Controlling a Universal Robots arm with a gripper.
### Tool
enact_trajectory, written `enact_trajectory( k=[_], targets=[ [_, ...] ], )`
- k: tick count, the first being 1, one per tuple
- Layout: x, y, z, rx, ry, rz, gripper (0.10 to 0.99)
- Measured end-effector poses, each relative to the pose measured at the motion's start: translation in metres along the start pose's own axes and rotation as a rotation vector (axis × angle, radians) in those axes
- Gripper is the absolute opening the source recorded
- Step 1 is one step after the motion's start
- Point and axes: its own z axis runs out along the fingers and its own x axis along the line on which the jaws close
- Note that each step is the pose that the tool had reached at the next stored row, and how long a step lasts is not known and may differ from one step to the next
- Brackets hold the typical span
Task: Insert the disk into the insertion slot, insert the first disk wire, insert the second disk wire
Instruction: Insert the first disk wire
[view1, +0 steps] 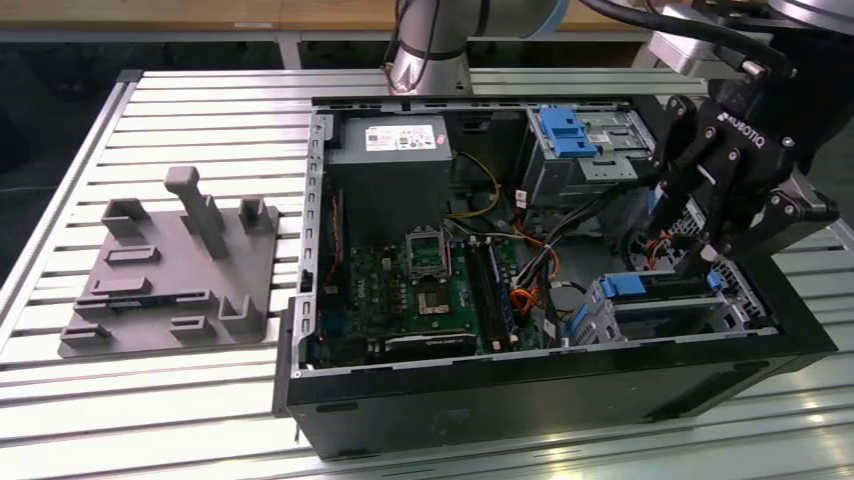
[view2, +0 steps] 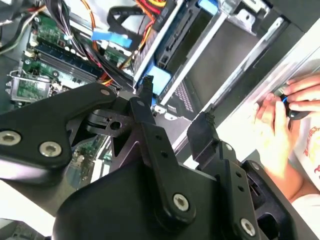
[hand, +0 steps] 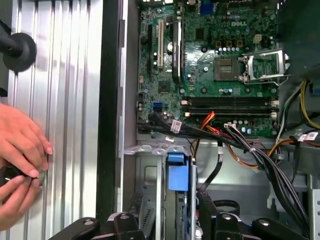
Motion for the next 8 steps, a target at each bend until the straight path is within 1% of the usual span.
enact_trajectory(
  k=[2,6,8],
  targets=[
    [-0.0008,-0.0064,-0.0004,0.000,-0.0001,0.000,0.557],
    [-0.0016,-0.0223,-0.0015,-0.002,-0.0001,0.000,0.557],
    [-0.0026,-0.0275,-0.0017,-0.004,0.0011,-0.001,0.557]
  ],
)
